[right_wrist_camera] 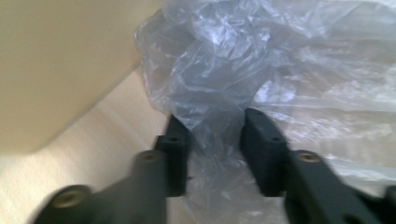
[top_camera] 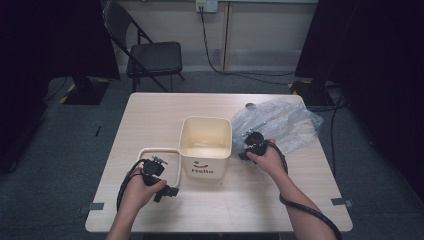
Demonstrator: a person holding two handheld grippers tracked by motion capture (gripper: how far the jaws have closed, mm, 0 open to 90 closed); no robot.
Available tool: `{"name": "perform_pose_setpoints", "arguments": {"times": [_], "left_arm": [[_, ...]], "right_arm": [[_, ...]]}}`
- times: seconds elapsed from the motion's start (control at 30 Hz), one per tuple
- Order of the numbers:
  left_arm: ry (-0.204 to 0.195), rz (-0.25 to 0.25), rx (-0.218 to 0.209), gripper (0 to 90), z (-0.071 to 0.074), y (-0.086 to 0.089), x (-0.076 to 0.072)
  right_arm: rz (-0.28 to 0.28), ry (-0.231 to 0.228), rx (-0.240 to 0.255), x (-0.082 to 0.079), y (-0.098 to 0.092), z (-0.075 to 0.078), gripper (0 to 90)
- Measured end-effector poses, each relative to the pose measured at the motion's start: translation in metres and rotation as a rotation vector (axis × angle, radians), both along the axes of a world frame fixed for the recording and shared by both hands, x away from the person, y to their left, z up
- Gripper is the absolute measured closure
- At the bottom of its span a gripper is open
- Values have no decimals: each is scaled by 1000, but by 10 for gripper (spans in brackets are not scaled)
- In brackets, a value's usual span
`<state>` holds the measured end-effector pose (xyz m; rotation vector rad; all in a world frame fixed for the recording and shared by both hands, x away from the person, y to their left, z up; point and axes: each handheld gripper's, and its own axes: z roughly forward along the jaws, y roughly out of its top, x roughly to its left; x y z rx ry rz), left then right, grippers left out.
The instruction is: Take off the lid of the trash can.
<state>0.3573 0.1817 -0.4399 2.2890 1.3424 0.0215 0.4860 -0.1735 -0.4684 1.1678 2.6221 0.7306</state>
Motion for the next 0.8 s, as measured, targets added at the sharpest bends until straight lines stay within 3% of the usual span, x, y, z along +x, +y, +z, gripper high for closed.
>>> {"name": "perform_pose_setpoints", "arguments": {"times": [0.1,0.3,0.37,0.47,0.57,0.7,0.8], "left_arm": [[-5,-10,1,193,2,0,-1],[14,-4,-11,193,-1,-2,-4],[14,-8,-1,193,-3,-1,-4],[16,-4,-8,193,-3,-1,-4],[12,5,-15,192,-3,-1,-4],[11,3,-10,192,-4,1,-3],[5,-6,-11,192,-4,1,-3]], "right_arm": [[0,18,6,-9,-5,0,719],[71,37,0,-39,-16,3,713],[90,44,26,-50,-19,3,625],[100,14,37,-62,-21,5,360],[123,-21,48,-69,-21,15,265],[100,-65,77,-65,-15,29,194],[110,-55,63,-56,-7,31,231]]}}
